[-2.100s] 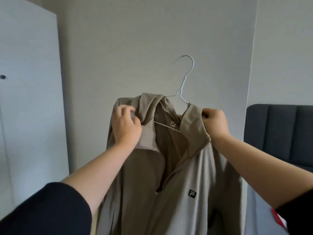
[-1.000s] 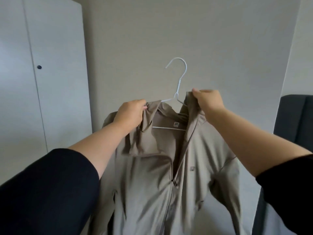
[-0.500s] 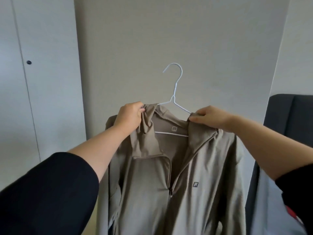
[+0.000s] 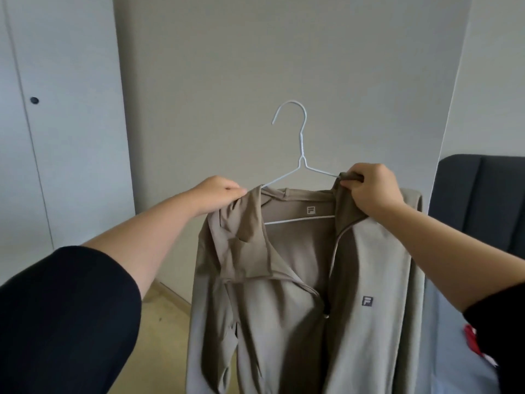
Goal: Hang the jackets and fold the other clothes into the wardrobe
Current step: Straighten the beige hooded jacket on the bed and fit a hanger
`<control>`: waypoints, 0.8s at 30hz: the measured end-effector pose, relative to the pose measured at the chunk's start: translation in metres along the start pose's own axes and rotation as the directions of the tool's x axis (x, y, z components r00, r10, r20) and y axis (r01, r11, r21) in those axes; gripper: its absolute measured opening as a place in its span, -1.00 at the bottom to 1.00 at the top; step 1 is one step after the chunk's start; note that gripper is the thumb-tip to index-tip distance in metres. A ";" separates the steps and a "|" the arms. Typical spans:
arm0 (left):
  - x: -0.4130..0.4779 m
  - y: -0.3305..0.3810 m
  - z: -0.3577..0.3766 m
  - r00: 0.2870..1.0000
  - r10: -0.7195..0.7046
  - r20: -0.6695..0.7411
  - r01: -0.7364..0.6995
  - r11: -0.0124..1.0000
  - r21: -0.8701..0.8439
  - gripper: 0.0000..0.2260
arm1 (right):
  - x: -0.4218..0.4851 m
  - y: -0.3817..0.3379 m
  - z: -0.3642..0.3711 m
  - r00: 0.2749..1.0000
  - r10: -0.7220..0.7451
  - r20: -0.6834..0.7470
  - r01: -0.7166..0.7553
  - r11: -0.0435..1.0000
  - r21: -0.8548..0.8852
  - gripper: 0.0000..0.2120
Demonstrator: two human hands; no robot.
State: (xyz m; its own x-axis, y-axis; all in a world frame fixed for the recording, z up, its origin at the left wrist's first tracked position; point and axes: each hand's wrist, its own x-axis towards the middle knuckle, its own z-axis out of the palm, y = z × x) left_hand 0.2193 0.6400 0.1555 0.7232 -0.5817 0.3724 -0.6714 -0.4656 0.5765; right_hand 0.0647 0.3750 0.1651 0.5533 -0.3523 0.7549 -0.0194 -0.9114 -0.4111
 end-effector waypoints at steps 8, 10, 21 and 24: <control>0.015 0.047 0.039 0.983 0.105 -0.149 -0.047 0.937 0.346 -0.62 | -0.008 0.009 -0.008 0.973 0.124 -0.193 -0.129 0.992 -0.010 -0.89; 0.017 0.066 0.045 0.949 0.125 -0.290 -0.017 0.938 0.347 -0.68 | -0.006 0.009 -0.020 0.957 0.145 -0.253 -0.151 0.989 -0.002 -0.85; 0.020 0.241 0.018 0.736 0.393 -0.551 -0.220 0.909 0.355 -0.75 | 0.022 -0.020 -0.193 0.804 0.024 -0.594 -0.144 0.977 -0.156 -0.83; 0.010 0.279 0.010 0.693 0.439 -0.571 -0.277 0.894 0.351 -0.75 | 0.016 -0.032 -0.242 0.777 -0.022 -0.629 -0.129 0.973 -0.194 -0.82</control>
State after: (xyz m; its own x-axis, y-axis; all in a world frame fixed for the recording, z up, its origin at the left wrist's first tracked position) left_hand 0.0373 0.4980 0.3128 0.2988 -0.2267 0.9270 -0.8578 -0.4895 0.1568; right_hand -0.1277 0.3469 0.3143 -0.0932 -0.3873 0.9172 -0.2517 -0.8822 -0.3980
